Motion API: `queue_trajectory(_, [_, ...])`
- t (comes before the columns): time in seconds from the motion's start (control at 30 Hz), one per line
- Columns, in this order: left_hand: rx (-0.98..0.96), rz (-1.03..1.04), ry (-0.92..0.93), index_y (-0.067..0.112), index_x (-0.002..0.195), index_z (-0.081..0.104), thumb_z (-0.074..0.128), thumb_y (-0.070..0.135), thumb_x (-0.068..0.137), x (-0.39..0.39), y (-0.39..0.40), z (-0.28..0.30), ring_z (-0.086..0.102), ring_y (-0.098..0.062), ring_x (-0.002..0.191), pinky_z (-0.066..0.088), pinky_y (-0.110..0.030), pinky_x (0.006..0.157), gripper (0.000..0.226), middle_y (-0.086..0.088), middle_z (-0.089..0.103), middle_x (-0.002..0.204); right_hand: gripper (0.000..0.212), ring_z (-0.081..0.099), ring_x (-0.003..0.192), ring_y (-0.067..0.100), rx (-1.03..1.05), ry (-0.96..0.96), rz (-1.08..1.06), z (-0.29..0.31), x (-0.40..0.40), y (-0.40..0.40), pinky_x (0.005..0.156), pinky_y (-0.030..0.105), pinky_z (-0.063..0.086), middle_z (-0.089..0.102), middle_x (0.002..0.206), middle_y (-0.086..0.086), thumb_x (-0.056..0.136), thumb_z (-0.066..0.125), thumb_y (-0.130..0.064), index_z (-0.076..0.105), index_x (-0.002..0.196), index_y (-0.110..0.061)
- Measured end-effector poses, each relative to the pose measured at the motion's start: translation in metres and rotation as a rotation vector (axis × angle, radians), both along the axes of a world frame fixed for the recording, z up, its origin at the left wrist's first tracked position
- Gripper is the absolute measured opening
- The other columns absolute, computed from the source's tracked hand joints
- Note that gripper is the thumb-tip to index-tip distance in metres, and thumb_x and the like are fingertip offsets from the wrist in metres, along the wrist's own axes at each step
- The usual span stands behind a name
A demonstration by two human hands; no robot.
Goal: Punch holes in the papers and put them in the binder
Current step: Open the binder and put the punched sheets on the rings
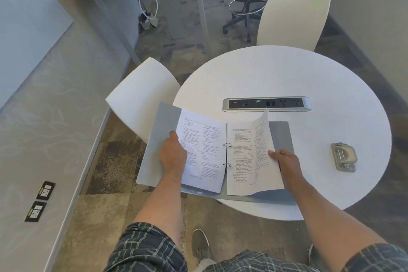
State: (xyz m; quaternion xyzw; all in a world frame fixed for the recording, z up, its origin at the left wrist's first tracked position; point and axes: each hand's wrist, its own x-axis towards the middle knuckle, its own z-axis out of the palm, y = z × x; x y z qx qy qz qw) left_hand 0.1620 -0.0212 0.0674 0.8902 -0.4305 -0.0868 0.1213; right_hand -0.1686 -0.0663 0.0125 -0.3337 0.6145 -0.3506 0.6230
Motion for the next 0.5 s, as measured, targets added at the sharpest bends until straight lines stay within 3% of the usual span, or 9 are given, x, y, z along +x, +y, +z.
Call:
queue_trajectory(0.17, [0.022,0.014,0.034,0.012,0.116,0.057,0.057,0.005,0.093,0.002,0.005,-0.007,0.065,-0.032,0.096,0.043,-0.035,0.065,0.024,-0.010,0.063,0.112,0.029,0.069,0.067,0.026,0.009,-0.112,0.104,0.007,0.022,-0.007,0.064,0.030,0.052,0.073,0.075,0.009,0.091,0.069,-0.010,0.050,0.069,-0.012])
queue_trajectory(0.33, [-0.056,0.063,0.192,0.015,0.117,0.056,0.057,0.005,0.089,0.003,0.007,-0.016,0.060,-0.030,0.095,0.045,-0.035,0.069,0.029,-0.008,0.062,0.113,0.020,0.071,0.074,0.028,-0.018,-0.166,0.260,0.016,0.067,-0.014,0.068,0.030,0.054,0.076,0.083,0.012,0.093,0.067,-0.009,0.058,0.075,-0.010])
queue_trajectory(0.5, [-0.104,0.116,0.347,0.014,0.119,0.052,0.059,0.003,0.086,0.012,0.009,-0.022,0.057,-0.026,0.090,0.037,-0.029,0.055,0.036,-0.008,0.062,0.115,0.011,0.073,0.093,0.026,-0.024,-0.194,0.378,0.016,0.102,-0.014,0.081,0.032,0.055,0.077,0.104,0.013,0.097,0.065,-0.015,0.065,0.096,-0.004])
